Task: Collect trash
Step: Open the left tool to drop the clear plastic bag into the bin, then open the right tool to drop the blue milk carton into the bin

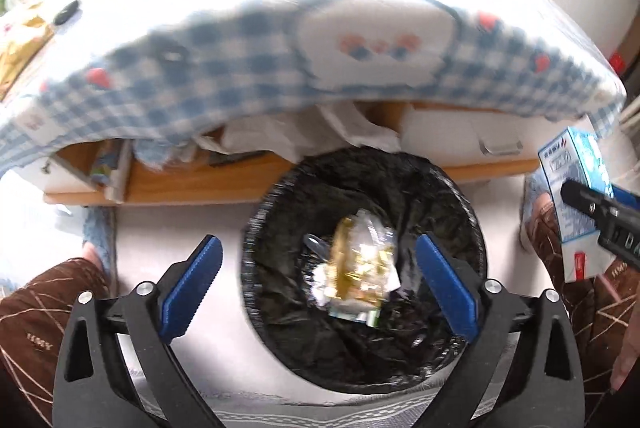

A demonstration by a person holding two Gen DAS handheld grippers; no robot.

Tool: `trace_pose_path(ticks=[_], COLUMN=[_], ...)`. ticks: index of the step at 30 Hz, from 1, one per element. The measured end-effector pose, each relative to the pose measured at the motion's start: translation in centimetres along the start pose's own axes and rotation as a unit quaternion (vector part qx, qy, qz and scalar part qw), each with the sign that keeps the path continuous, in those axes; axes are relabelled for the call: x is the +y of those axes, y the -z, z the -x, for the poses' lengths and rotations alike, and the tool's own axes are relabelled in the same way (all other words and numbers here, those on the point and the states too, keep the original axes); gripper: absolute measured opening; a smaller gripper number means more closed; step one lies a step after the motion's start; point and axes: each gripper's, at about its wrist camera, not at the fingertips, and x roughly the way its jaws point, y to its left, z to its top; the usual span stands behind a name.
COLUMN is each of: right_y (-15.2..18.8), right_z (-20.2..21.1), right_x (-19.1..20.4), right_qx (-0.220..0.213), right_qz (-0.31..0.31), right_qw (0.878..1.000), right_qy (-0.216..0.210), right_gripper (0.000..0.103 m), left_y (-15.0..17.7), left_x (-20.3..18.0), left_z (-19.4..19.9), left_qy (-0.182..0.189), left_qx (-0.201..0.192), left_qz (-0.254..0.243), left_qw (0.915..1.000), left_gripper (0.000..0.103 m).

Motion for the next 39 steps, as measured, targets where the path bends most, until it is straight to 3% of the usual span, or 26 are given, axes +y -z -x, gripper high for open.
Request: trace_pose_path(ticks=[10,20,36,38,39], right_y=[-0.1,0.3,1.0,1.0,1.0], right_z=[-0.1,-1.9,-4.8,-4.8,-4.7], right_x=[6.0,11.5,14.4,14.4,14.5], right_qx=[0.000,0.010,0.022,0.021,0.020], right_qz=[0.032,0.055,0.071,0.075,0.075], right_qw=[0.999,0.998,0.997,0.997,0.997], right_qy=[-0.015,-0.023,-0.026,-0.024,-0.024], right_gripper=[0.062,0.062,0.062,0.065,0.071], left_y=[-0.6,0.3,1.5,1.5,1.6], left_x=[6.3,11.0,14.5,14.2,14.1], left_z=[2.4,2.4,-0.9,-1.0,-1.1], left_qy=[-0.021,-0.034,-0.031,-0.032,-0.031], left_qx=[-0.007,0.012,0.035,0.034,0.035], left_qz=[0.028,0.042,0.070,0.065,0.063], left_qw=[0.9994,0.9985,0.9964,0.9968,0.9969], left_gripper=[0.097,0.097,0.097,0.097,0.097])
